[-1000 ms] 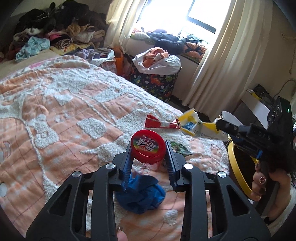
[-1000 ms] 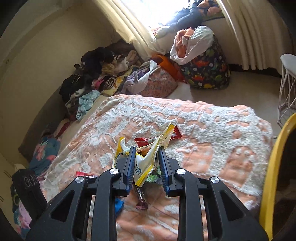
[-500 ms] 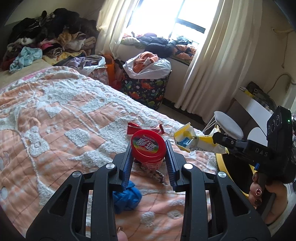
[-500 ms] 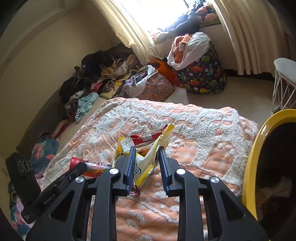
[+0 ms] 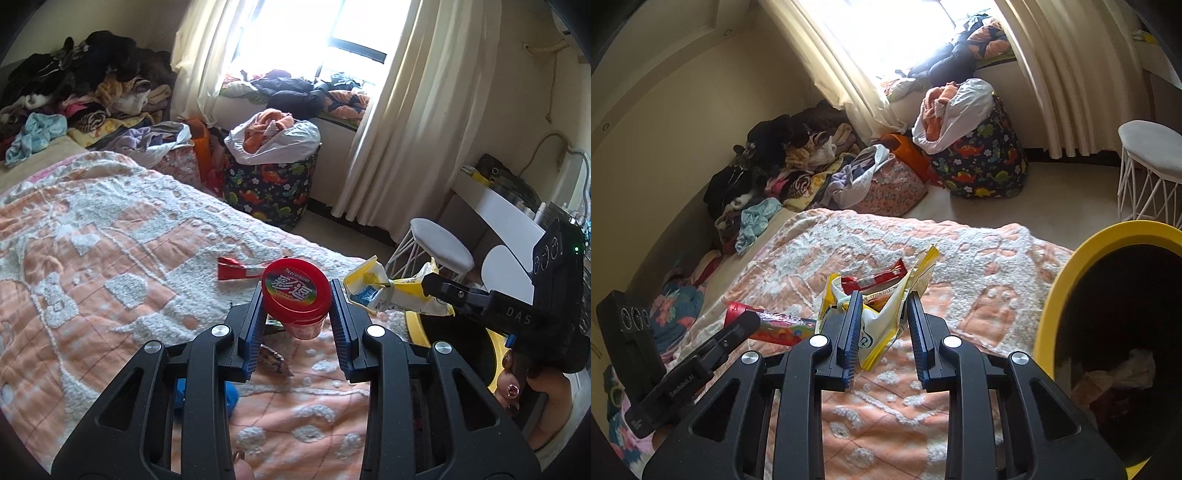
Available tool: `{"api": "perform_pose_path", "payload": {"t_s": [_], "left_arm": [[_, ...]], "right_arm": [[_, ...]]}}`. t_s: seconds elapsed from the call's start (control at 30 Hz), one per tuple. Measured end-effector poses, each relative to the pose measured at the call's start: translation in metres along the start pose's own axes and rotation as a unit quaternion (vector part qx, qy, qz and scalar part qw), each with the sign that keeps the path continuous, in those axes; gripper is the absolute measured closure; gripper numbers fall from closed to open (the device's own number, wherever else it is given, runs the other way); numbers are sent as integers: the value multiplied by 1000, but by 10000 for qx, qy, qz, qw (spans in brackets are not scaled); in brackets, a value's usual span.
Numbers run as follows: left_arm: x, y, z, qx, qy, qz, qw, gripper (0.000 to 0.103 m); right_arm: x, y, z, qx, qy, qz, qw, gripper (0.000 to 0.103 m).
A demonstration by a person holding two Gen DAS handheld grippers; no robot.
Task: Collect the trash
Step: 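Carry the red can and yellow wrapper over the yellow bin with both tools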
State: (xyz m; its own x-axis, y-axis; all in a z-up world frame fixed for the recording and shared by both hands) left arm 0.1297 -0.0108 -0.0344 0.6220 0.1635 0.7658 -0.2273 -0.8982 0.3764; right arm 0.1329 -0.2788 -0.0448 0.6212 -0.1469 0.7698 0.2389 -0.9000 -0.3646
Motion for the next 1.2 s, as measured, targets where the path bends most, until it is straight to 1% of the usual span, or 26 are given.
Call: {"api": "perform_pose_path", "payload": {"t_s": [0.37,0.73,1.2], "left_arm": [[-2,31,3,-156,-34,222,9996,77],[-6,53,7,-261,-85,409,9988,77],[-16,84,16,-445,-182,663,9966,77]], "right_arm": [[-2,24,-30,-159,195,233,9994,79],[-7,48,-52,-339,330,450,9979,79],[-12,88,-77,-784,527,768,9926,79]]}}
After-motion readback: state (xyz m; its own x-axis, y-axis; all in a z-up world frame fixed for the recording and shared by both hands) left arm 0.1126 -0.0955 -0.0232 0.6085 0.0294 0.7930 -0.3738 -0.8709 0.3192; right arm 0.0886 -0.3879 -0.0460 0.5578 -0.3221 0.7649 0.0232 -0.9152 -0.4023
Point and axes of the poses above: each gripper's, at about its wrist camera, not at the fingertips, and z roughly the way its jaws point, y to its right, x to its top, the point moved 1 cm from there along z, roughly the way its jaws point, and after that the axes turned 8 degrees about -z, right-handed, at the moved point
